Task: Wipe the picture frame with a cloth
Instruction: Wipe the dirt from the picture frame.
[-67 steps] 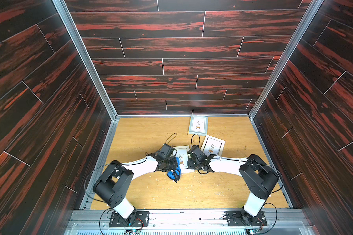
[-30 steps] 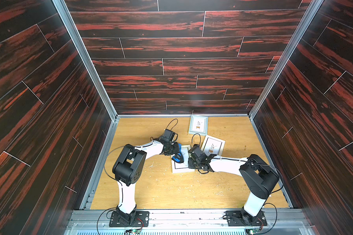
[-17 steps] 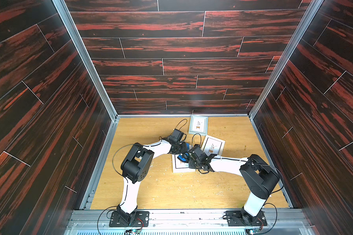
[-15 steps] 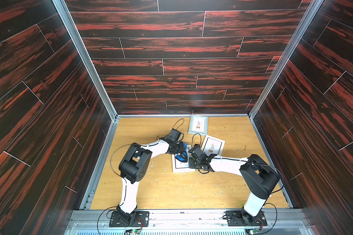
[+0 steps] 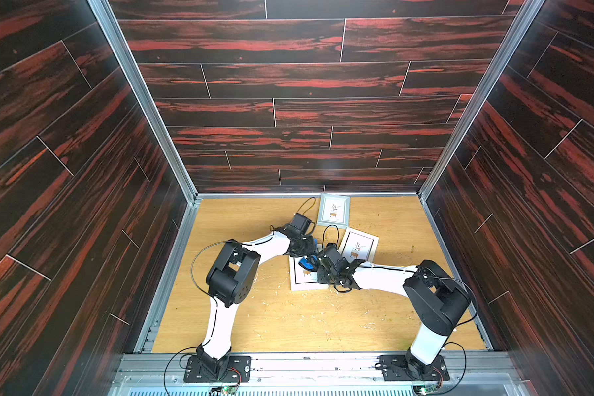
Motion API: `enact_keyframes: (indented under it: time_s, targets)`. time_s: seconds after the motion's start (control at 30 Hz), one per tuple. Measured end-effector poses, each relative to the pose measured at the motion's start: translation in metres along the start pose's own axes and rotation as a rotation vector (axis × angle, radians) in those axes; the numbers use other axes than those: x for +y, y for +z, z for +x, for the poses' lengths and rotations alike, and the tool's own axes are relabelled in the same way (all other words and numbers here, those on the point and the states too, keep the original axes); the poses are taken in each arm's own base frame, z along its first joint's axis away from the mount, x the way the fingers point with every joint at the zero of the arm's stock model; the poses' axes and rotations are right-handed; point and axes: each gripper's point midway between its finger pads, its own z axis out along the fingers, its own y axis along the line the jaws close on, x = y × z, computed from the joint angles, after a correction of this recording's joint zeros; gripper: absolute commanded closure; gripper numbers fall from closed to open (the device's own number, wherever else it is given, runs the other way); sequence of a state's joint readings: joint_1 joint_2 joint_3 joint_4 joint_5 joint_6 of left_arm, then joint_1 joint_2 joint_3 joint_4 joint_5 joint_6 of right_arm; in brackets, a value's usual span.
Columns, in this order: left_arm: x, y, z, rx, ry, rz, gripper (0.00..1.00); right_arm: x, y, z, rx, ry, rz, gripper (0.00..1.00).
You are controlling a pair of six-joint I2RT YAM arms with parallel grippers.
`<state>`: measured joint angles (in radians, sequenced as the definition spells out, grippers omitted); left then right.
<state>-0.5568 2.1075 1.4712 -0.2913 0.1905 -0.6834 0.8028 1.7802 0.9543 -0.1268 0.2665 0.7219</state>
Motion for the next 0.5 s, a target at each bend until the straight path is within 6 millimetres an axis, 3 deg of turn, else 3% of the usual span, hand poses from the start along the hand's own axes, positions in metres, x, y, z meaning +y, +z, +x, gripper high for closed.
enact_keyframes:
  time_s: [0.1,0.23,0.33,0.4,0.5]
  targets:
    - [0.016,-0.006,0.0,0.0,-0.021,-0.017,1.0,0.0,0.0,0.0,0.0,0.0,0.001,1.0]
    - [0.064,-0.037,-0.007,-0.03,-0.082,-0.112,1.0,0.003,0.0,-0.001,-0.004,-0.003,-0.014,1.0]
    - [0.082,-0.056,-0.008,-0.045,-0.098,-0.167,1.0,0.005,0.0,0.002,0.006,-0.013,-0.017,1.0]
    - [0.081,-0.058,-0.006,-0.042,-0.097,-0.173,1.0,0.005,0.0,0.003,0.007,-0.012,-0.016,1.0]
    - [0.061,-0.049,0.011,-0.004,-0.063,-0.155,1.0,0.004,0.0,0.003,0.008,-0.012,-0.014,1.0]
